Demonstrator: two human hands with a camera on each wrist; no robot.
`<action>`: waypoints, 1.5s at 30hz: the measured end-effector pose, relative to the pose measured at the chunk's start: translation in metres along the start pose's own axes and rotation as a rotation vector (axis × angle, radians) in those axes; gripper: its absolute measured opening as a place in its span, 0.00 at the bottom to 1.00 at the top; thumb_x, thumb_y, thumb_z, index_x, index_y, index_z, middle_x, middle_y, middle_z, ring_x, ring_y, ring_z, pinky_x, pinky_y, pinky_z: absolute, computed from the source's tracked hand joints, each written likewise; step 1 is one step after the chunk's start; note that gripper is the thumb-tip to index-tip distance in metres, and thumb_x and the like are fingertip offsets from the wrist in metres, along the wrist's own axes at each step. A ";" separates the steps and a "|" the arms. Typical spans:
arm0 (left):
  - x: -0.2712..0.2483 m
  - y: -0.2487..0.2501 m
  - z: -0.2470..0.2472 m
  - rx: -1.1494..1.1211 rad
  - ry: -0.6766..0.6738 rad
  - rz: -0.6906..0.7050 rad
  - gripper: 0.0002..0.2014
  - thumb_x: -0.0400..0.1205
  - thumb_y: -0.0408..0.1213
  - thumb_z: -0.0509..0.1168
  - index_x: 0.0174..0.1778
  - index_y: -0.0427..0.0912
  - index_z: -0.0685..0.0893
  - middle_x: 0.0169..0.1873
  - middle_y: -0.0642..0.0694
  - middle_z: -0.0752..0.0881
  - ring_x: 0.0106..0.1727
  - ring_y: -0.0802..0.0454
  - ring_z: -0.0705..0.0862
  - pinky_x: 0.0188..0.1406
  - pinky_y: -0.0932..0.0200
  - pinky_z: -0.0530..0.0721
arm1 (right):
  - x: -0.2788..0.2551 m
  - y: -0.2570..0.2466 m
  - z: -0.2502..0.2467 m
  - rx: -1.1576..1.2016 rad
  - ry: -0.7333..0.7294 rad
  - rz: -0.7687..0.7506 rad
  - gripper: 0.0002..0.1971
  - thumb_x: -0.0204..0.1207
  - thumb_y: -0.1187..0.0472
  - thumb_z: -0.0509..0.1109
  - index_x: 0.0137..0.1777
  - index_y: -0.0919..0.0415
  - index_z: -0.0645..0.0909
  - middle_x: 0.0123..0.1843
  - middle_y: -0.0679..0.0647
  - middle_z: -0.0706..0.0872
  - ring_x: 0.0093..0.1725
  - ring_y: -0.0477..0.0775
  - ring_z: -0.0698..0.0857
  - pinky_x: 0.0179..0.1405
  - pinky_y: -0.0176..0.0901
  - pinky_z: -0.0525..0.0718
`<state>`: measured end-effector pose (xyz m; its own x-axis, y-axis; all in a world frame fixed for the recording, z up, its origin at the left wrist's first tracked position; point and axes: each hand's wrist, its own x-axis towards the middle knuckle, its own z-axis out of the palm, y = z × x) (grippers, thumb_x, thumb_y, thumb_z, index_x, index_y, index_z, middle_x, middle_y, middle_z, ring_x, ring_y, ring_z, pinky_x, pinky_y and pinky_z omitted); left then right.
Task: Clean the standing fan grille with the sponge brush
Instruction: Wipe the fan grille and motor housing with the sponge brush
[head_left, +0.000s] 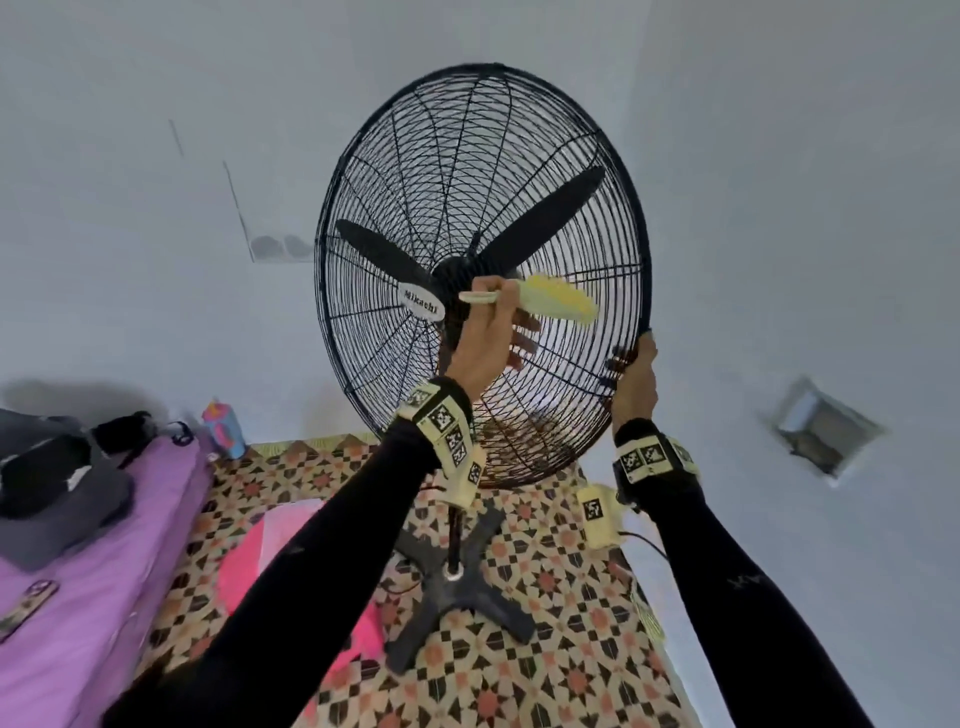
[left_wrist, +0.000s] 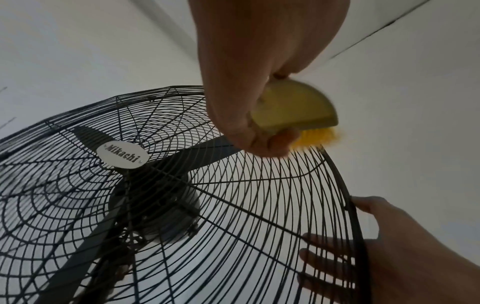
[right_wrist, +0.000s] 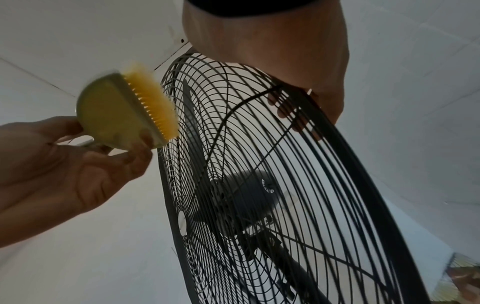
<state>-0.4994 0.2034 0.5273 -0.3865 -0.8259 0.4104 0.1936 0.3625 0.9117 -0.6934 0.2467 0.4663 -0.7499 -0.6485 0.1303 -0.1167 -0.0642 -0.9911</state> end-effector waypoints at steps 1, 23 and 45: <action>0.002 0.002 -0.001 0.001 -0.017 -0.026 0.09 0.96 0.49 0.49 0.59 0.49 0.70 0.51 0.32 0.88 0.39 0.42 0.87 0.24 0.58 0.82 | -0.010 -0.015 0.000 0.013 0.014 -0.004 0.41 0.81 0.30 0.49 0.80 0.62 0.72 0.76 0.64 0.80 0.74 0.65 0.79 0.76 0.60 0.76; 0.003 -0.049 -0.048 -0.019 0.405 -0.179 0.05 0.95 0.37 0.52 0.62 0.42 0.71 0.56 0.44 0.81 0.54 0.46 0.85 0.45 0.62 0.90 | 0.025 -0.062 0.003 -0.165 0.043 -0.213 0.34 0.75 0.24 0.64 0.58 0.56 0.83 0.48 0.49 0.88 0.49 0.52 0.85 0.56 0.45 0.80; -0.034 -0.051 0.005 0.086 0.146 -0.216 0.12 0.94 0.45 0.51 0.51 0.45 0.75 0.50 0.37 0.81 0.43 0.48 0.81 0.34 0.61 0.84 | 0.023 -0.063 -0.004 -0.146 -0.015 -0.196 0.33 0.78 0.27 0.65 0.64 0.58 0.80 0.52 0.50 0.88 0.51 0.53 0.83 0.56 0.43 0.77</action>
<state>-0.5011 0.2154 0.4666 -0.2751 -0.9394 0.2047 0.0409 0.2013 0.9787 -0.7057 0.2389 0.5315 -0.6939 -0.6461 0.3178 -0.3523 -0.0803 -0.9325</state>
